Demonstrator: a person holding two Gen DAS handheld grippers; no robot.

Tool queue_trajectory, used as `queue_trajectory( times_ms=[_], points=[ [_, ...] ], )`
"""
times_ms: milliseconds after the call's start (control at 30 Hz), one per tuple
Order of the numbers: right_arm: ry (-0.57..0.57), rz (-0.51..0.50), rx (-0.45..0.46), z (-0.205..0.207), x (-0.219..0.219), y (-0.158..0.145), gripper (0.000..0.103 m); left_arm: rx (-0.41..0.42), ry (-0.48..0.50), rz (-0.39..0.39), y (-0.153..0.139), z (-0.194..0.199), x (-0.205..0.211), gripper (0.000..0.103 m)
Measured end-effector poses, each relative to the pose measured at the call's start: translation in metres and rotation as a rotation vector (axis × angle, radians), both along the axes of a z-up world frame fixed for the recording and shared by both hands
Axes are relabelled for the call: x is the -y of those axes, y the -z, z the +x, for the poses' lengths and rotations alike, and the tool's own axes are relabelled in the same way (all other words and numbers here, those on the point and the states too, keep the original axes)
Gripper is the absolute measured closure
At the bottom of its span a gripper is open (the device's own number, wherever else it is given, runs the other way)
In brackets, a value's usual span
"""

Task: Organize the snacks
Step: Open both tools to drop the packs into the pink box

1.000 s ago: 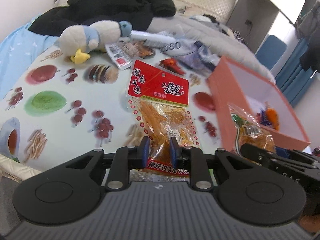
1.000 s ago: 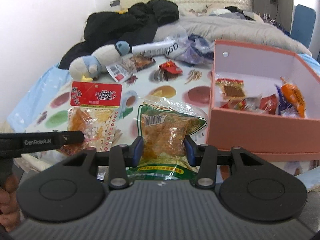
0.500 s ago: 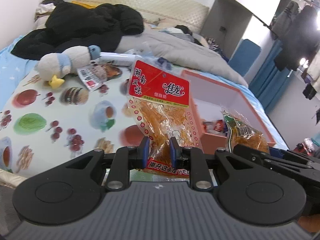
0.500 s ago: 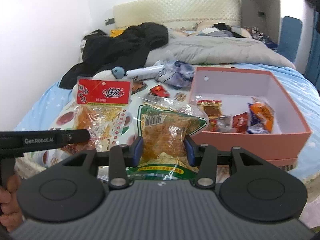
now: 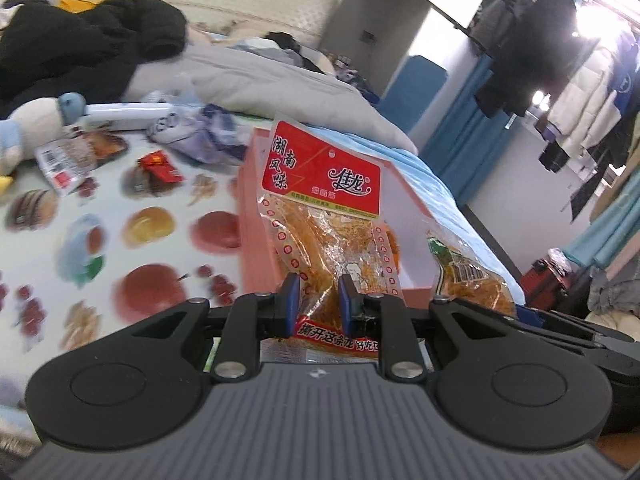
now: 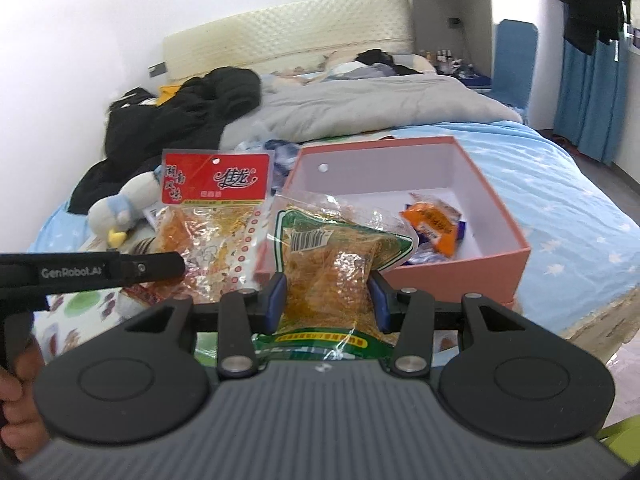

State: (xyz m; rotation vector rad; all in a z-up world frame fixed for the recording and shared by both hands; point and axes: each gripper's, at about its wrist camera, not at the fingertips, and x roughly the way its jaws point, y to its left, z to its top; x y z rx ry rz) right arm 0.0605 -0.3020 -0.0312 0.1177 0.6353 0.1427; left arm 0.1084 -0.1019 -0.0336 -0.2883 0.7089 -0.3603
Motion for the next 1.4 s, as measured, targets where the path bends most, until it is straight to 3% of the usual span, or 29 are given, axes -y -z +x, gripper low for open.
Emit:
queue_trajectory(
  times_ms=[367,533,733,1067,1200,1400],
  points=[
    [0.036,0.014,0.064,0.079,0.040,0.007,0.057,-0.007,0.061,0.036,0.013,0.112,0.044,0.079],
    [0.009,-0.010,0.042,0.116,0.048,0.023,0.056,-0.051,0.064,0.058,0.029,0.158,0.056,0.079],
    [0.009,0.040,-0.006,0.148,0.058,0.049,0.056,-0.111,0.063,0.082,0.056,0.195,0.064,0.079],
    [-0.006,0.069,-0.081,0.174,0.059,0.079,0.052,-0.145,0.072,0.123,0.076,0.211,0.070,0.078],
    [-0.002,0.073,-0.080,0.174,0.059,0.076,0.039,-0.117,0.074,0.121,0.068,0.204,0.067,0.054],
    [-0.002,0.032,-0.036,0.158,0.053,0.062,0.039,-0.053,0.074,0.136,0.044,0.176,0.061,0.051]
  ],
)
